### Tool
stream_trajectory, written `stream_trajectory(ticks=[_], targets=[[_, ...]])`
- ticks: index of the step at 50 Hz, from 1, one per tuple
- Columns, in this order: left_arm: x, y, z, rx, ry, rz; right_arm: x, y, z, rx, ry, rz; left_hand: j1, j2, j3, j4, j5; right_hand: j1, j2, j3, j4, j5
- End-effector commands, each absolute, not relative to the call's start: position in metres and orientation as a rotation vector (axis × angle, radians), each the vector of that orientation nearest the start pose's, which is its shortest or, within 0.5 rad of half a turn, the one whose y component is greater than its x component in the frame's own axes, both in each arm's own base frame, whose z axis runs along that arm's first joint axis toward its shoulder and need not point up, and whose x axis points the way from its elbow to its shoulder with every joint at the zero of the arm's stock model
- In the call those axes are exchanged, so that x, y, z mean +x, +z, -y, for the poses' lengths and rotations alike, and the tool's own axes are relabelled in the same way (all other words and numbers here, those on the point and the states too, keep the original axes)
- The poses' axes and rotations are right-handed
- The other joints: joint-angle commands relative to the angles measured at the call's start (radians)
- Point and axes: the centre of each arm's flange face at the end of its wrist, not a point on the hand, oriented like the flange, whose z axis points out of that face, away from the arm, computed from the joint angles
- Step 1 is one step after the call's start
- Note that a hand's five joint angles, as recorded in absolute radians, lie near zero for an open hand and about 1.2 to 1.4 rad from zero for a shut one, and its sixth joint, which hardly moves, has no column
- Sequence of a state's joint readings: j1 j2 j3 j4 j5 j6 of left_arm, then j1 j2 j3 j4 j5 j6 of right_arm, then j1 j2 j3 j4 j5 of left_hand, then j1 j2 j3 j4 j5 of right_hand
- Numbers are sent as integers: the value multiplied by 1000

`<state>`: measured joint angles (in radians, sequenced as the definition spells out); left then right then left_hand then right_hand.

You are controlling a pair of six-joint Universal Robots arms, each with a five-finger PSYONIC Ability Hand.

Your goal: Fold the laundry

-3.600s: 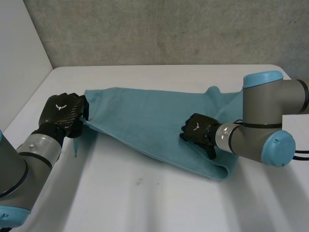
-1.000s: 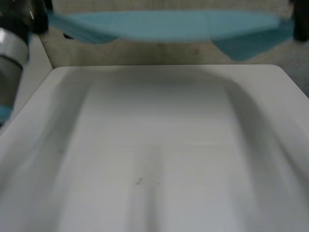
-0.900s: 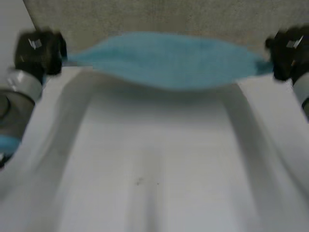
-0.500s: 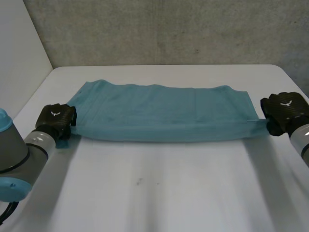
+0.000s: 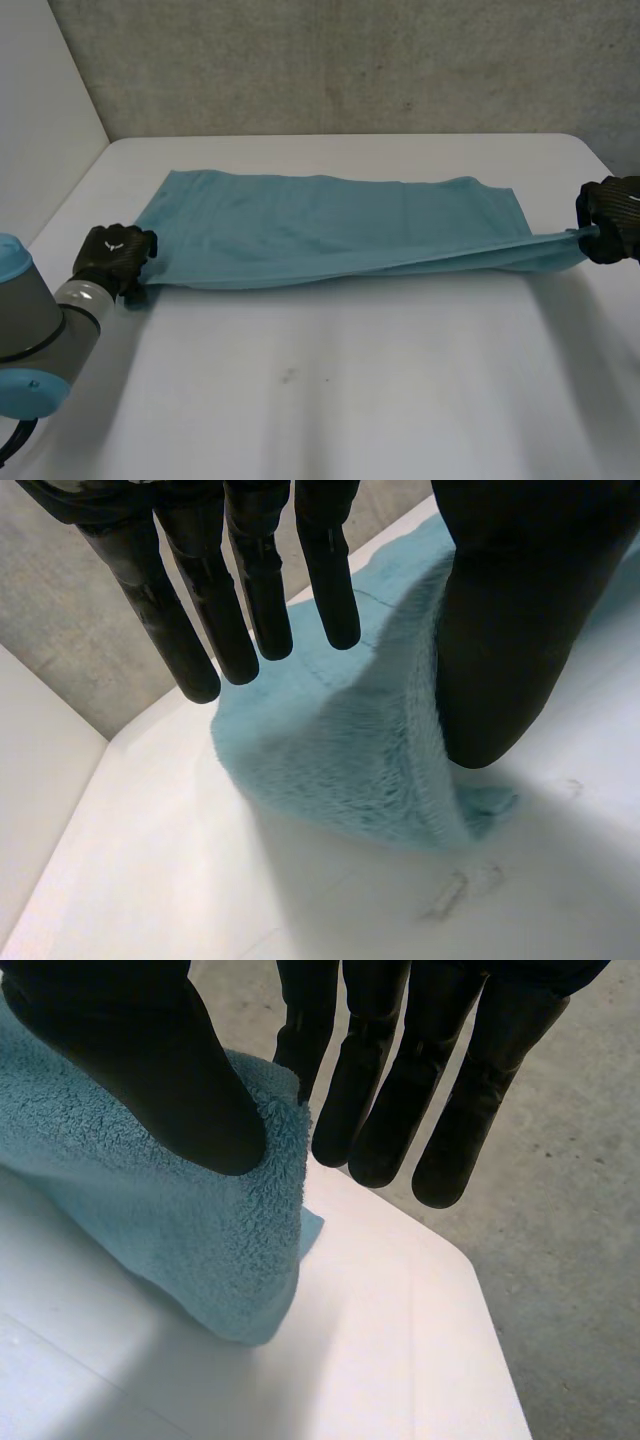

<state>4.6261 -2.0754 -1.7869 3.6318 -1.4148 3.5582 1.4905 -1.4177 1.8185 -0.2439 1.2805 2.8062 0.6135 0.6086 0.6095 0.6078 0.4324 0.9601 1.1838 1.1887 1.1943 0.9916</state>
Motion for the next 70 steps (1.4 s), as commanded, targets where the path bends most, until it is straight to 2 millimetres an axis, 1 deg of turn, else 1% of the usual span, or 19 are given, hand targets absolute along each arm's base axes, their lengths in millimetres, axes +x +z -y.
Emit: stream_trajectory(ticks=[1,4,6,16,18,21,26,29,31,34,41,46,48,54,56,59,61,67,70], targets=[[-170,121,336,714,-1911,-2254,125,209,324,-583,-2085,-2371,189,194,193,195,196,436,213,208,202,230],[-167,122,337,703,-1911,-2250,124,206,325,-584,-2069,-2385,372,377,376,378,379,436,213,208,202,230],[-163,125,339,685,-1911,-2245,125,204,325,-593,-2062,-2390,781,786,785,786,787,436,213,208,202,230],[-150,156,327,645,-1938,-2192,125,201,317,-714,-1988,-2473,783,788,787,788,789,436,213,208,202,230],[-144,175,314,651,-1922,-2165,125,201,307,-832,-1889,-2546,783,788,787,788,789,436,213,208,202,230],[-141,185,306,665,-1900,-2151,123,202,301,-901,-1824,-2595,783,788,787,788,789,436,213,208,202,230],[-128,221,271,734,-1762,-2134,106,211,266,-1217,-1514,-2761,783,788,787,788,789,436,213,208,202,230],[-127,226,262,763,-1729,-2153,98,223,250,-1322,-1437,-2803,783,788,787,788,789,436,213,208,202,230],[-128,233,247,831,-1679,-2206,92,231,245,-1350,-1439,-2824,783,788,787,788,789,436,213,208,202,230],[-129,233,240,894,-1660,-2263,87,244,242,-1418,-1503,-2810,783,788,787,788,789,436,213,208,202,230],[-132,228,247,946,-1718,-2260,94,247,245,-1448,-1590,-2684,783,788,787,788,789,436,213,208,202,230],[-134,208,276,977,-1746,-2221,90,227,274,-1342,-1646,-2657,783,788,787,788,789,436,213,208,202,230],[-145,199,293,1025,-1784,-2185,100,218,296,-1326,-1714,-2614,783,788,787,788,789,436,213,208,202,230],[-152,182,323,1015,-1770,-2161,120,208,321,-1337,-1780,-2605,783,788,787,788,789,436,213,208,202,230],[-155,172,340,988,-1747,-2153,131,204,341,-1346,-1883,-2587,783,788,787,788,789,436,213,208,202,230],[-158,169,350,979,-1750,-2138,138,196,362,-1349,-1978,-2558,783,788,787,788,789,436,213,208,202,230],[-164,165,367,970,-1775,-2111,141,192,372,-1347,-2020,-2536,783,788,787,788,789,436,213,208,202,230],[-174,155,382,991,-1793,-2094,159,177,402,-1324,-2137,-2435,783,788,787,788,789,436,213,208,202,230],[-181,150,389,1011,-1814,-2069,163,174,409,-1314,-2162,-2413,783,788,787,788,789,436,213,208,202,230]])
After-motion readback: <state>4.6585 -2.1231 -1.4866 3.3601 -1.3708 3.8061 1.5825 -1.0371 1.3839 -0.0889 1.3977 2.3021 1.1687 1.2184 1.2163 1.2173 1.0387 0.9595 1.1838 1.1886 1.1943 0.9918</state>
